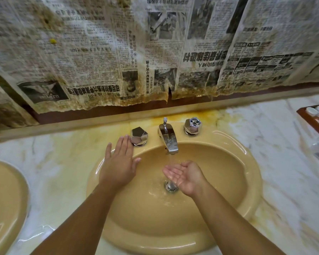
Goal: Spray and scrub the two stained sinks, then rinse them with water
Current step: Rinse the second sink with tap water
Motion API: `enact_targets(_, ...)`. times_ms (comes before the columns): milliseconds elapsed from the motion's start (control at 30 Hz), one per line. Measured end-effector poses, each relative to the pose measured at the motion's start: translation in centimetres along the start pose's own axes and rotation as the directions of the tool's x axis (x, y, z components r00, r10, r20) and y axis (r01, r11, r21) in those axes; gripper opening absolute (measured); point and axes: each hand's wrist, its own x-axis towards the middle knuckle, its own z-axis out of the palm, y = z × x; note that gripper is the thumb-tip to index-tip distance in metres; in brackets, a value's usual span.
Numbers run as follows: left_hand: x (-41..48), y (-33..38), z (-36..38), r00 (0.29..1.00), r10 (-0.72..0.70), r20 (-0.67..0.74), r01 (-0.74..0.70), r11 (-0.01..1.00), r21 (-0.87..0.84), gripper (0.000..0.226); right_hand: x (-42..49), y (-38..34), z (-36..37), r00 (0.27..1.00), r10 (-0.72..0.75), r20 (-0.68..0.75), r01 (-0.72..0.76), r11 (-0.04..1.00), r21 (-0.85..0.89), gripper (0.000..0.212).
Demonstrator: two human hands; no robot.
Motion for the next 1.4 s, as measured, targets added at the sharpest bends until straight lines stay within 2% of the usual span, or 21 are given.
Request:
enact_targets(100,0.0,0.0,0.0,1.000,0.002,0.002,-0.002,1.000,0.006,0.075,-0.9,-0.4,0.4,0.997,0.005,0.071,-0.013,0.993,0.121,0.039)
enact_targets(167,0.0,0.1,0.0,1.000,0.004,0.004,-0.004,1.000,0.007,0.073,-2.0,-1.7,0.9,0.995,-0.032,0.099,0.018,0.990,0.136,0.040)
enact_targets(267,0.1,0.0,0.0,1.000,-0.002,0.005,0.002,1.000,0.017,0.075,-3.4,-5.1,2.1,0.967,-0.223,0.124,0.235,0.968,-0.085,0.047)
enact_targets(333,0.0,0.0,-0.1,1.000,0.001,0.018,-0.002,1.000,0.027,0.074,-3.8,-7.2,3.3,0.889,-0.443,0.116,0.458,0.862,-0.215,0.045)
enact_targets(367,0.0,0.0,-0.1,1.000,0.002,0.023,-0.003,1.000,0.029,0.073,-3.9,-7.9,3.7,0.816,-0.571,0.093,0.570,0.768,-0.291,0.044)
enact_targets(400,0.0,0.0,-0.1,1.000,0.001,0.020,-0.002,1.000,0.027,0.073,-3.9,-8.4,3.8,0.742,-0.668,0.068,0.641,0.675,-0.365,0.044)
enact_targets(433,-0.1,0.1,-0.2,1.000,0.001,0.015,-0.001,1.000,0.024,0.073,-3.8,-8.4,3.8,0.701,-0.710,0.063,0.670,0.625,-0.401,0.045)
enact_targets(467,-0.1,0.1,-0.3,1.000,0.003,0.011,-0.003,1.000,0.020,0.073,-3.5,-8.1,3.6,0.712,-0.698,0.075,0.661,0.631,-0.406,0.045)
enact_targets(500,-0.1,0.1,-0.4,1.000,0.004,0.010,-0.004,1.000,0.015,0.073,-2.7,-7.3,2.9,0.758,-0.647,0.085,0.618,0.670,-0.412,0.046)
enact_targets(567,-0.1,0.1,-0.4,1.000,0.001,0.018,-0.001,1.000,0.006,0.072,-1.1,-4.5,1.2,0.894,-0.443,0.061,0.428,0.808,-0.404,0.046)
enact_targets(600,-0.1,0.1,-0.4,1.000,0.003,0.019,-0.003,1.000,0.006,0.073,-0.3,-3.0,0.4,0.950,-0.309,0.033,0.302,0.890,-0.341,0.046)
enact_targets(667,-0.1,0.0,-0.3,1.000,0.006,0.011,-0.006,1.000,0.004,0.073,0.4,-0.5,-0.2,0.997,-0.081,0.007,0.082,0.987,-0.140,0.047)
enact_targets(733,-0.1,-0.3,-0.1,1.000,0.010,0.014,-0.010,1.000,-0.007,0.073,0.6,0.2,0.5,1.000,-0.002,0.025,0.000,0.997,0.077,0.049)
enact_targets(800,-0.2,-0.5,0.1,1.000,0.015,0.017,-0.015,1.000,-0.013,0.074,0.2,-0.5,1.9,0.995,-0.024,0.101,-0.002,0.968,0.251,0.046)
enact_targets(867,-0.2,-0.6,-0.1,0.999,0.018,0.034,-0.018,1.000,-0.019,0.072,-0.8,-1.5,3.2,0.979,-0.079,0.189,0.013,0.945,0.328,0.039)
enact_targets(1000,-0.4,-0.6,-0.4,0.999,0.025,0.035,-0.022,0.998,-0.061,0.071,-1.5,-1.8,2.8,0.981,-0.125,0.149,0.064,0.932,0.356,0.043)
enact_targets(1100,-0.7,-0.8,-0.1,1.000,0.030,0.008,-0.029,0.994,-0.101,0.071,-2.0,-1.1,3.1,0.962,-0.168,0.213,0.077,0.922,0.379,0.040)
enact_targets(1267,-2.3,-1.6,0.2,0.999,0.035,-0.030,-0.039,0.990,-0.138,0.072,-2.3,-0.8,4.1,0.962,-0.196,0.191,0.108,0.914,0.390,0.040)
enact_targets(1400,-4.1,-2.1,0.7,0.999,0.021,-0.034,-0.026,0.989,-0.145,0.069,-1.7,0.0,3.8,0.975,-0.180,0.133,0.126,0.932,0.339,0.049)
